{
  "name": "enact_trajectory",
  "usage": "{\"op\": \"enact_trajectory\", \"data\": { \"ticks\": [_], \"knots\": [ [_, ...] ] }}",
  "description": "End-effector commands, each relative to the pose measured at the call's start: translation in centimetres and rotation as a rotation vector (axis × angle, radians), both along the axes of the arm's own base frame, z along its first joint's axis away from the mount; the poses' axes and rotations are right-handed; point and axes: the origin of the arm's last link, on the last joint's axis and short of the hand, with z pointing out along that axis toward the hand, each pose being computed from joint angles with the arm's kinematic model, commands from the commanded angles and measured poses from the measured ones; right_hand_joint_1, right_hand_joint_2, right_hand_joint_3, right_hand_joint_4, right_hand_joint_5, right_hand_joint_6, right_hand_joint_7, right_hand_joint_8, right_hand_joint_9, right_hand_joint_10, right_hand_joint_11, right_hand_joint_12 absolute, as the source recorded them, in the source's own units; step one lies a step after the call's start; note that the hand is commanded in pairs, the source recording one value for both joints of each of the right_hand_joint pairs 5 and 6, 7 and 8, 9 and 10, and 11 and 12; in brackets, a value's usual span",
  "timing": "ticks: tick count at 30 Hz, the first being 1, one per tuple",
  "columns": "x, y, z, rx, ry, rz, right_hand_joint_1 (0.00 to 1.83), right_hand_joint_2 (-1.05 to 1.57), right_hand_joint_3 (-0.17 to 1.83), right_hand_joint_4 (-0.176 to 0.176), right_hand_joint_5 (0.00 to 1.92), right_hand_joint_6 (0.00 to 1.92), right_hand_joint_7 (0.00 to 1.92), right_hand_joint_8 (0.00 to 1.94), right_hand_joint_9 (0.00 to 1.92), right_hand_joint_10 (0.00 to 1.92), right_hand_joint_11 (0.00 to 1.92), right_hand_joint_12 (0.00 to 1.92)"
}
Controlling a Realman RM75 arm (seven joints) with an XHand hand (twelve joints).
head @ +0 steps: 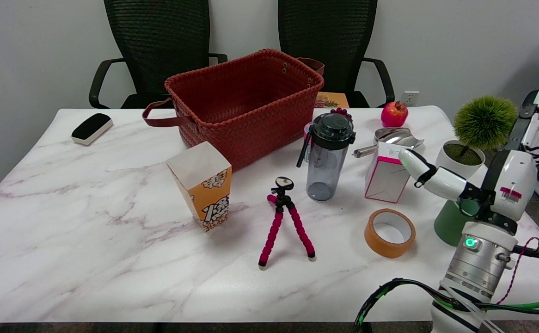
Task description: Pick up the green mug.
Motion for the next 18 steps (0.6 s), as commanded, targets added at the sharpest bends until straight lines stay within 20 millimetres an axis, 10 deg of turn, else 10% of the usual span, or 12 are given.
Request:
{"op": "enact_trajectory", "data": {
  "ticks": [1,18],
  "knots": [
    [-2.8,-0.3,0.3,-0.055,-0.098,0.003,0.86,0.19,0.32,0.000,0.00,0.00,0.06,0.06,0.00,0.00,0.00,0.00],
    [-5.1,2.3,-0.1,-0.246,-0.128,-0.029,0.82,0.33,0.26,0.000,0.00,0.00,0.00,0.00,0.00,0.00,0.00,0.00]
  ]
}}
